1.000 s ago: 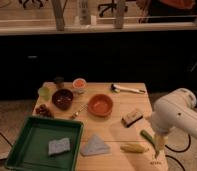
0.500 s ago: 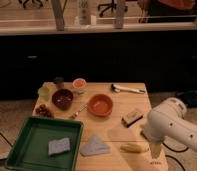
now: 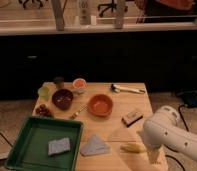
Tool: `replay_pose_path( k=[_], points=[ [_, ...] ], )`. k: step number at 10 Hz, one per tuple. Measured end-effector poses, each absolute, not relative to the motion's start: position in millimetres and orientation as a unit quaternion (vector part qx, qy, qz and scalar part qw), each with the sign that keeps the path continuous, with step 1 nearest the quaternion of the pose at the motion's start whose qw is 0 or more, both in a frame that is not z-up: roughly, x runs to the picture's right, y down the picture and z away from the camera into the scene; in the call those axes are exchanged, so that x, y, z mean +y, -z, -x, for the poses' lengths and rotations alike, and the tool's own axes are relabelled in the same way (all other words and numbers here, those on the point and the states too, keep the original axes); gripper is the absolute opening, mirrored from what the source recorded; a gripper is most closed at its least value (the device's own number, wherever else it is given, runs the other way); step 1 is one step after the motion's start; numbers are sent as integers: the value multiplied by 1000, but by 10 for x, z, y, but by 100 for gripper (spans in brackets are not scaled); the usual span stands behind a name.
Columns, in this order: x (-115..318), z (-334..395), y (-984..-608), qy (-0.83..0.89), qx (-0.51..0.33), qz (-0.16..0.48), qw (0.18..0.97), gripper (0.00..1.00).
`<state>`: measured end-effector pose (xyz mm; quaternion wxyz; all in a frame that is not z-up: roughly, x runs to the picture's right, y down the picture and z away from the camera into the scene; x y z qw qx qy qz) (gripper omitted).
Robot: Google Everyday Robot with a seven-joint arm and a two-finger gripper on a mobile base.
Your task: Place banana in red bowl
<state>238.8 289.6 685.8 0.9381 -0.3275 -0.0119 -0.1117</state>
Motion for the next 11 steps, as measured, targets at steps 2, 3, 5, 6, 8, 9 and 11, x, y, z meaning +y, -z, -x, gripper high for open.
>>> replay_pose_path(
  k=[2, 3, 5, 6, 8, 9, 11],
  points=[
    [2994, -2368, -6912, 119, -12, 326, 938, 80],
    [3007, -2367, -6914, 119, -12, 327, 937, 80],
    [3088, -2328, -7002, 120, -21, 327, 937, 80],
    [3100, -2312, -7019, 121, -23, 327, 937, 80],
    [3131, -2293, -7043, 118, -28, 326, 937, 80],
    [3152, -2275, -7065, 116, -33, 326, 938, 80],
    [3195, -2254, -7101, 112, -40, 326, 938, 80]
  ],
)
